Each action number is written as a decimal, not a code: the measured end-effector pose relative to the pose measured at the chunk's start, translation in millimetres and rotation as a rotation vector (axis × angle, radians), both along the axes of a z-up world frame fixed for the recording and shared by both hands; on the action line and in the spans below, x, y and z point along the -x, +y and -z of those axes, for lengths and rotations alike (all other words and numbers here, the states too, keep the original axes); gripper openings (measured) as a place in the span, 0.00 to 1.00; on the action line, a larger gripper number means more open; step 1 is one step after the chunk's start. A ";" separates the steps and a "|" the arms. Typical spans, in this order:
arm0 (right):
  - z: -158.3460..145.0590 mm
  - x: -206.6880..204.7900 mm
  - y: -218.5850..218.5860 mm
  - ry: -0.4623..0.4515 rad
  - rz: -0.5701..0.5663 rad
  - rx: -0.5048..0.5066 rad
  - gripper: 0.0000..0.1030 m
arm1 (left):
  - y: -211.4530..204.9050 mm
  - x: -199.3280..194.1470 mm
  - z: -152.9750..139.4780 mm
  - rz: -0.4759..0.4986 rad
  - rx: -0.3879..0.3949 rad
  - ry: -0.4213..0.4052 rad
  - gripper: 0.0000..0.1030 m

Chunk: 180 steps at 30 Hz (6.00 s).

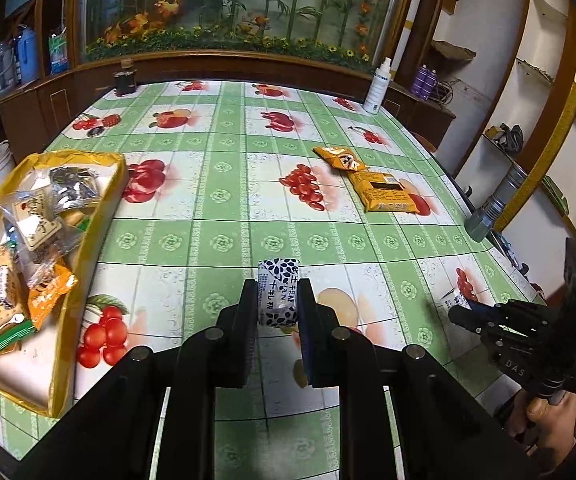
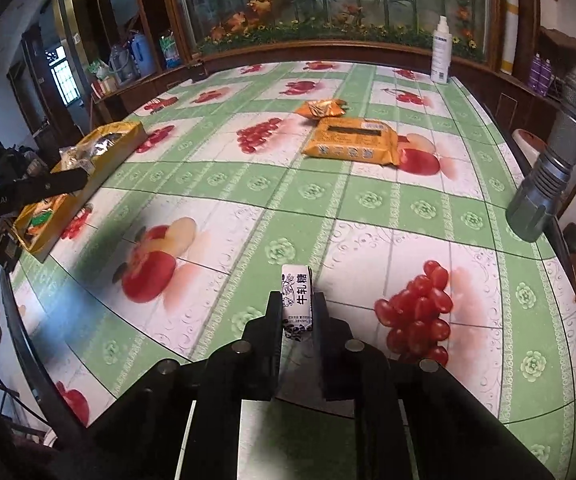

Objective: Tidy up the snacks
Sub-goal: 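Carry both milk candies over the yellow-rimmed tray, then open both tools to release the milk candies into the tray, then move both open tools back to the orange snacks on the table, then grasp the small orange snack bag with left tool while right tool grasps the orange barcode pack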

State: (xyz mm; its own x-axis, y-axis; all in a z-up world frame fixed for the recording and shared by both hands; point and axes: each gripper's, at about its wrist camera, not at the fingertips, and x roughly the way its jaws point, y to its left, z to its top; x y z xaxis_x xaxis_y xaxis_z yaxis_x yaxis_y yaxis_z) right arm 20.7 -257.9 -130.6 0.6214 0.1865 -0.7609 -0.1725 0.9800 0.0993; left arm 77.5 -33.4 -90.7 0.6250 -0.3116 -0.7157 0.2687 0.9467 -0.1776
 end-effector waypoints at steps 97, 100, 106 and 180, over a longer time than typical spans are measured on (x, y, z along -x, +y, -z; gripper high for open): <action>-14.8 -131.1 313.7 0.008 -0.539 -0.301 0.26 | 206.0 -18.9 28.0 -0.609 -0.262 -0.019 0.75; -15.7 -129.6 303.9 0.001 -0.525 -0.306 0.30 | 202.3 -18.2 26.0 -0.606 -0.262 -0.019 0.75; -13.1 -130.1 274.1 -0.003 -0.471 -0.314 0.35 | 191.8 -18.6 21.7 -0.581 -0.243 -0.022 0.75; -15.6 -188.5 11.0 -0.057 0.001 -0.045 0.85 | -10.3 -159.2 32.7 -0.107 -0.167 0.134 0.74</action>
State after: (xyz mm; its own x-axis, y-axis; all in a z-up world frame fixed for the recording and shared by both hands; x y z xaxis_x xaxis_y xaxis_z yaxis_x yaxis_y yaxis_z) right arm 209.2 -246.9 -115.0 0.6638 0.2189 -0.7151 -0.1779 0.9750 0.1333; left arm 236.7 -43.7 -123.3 0.5445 -0.1191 -0.8303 0.1496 0.9878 -0.0436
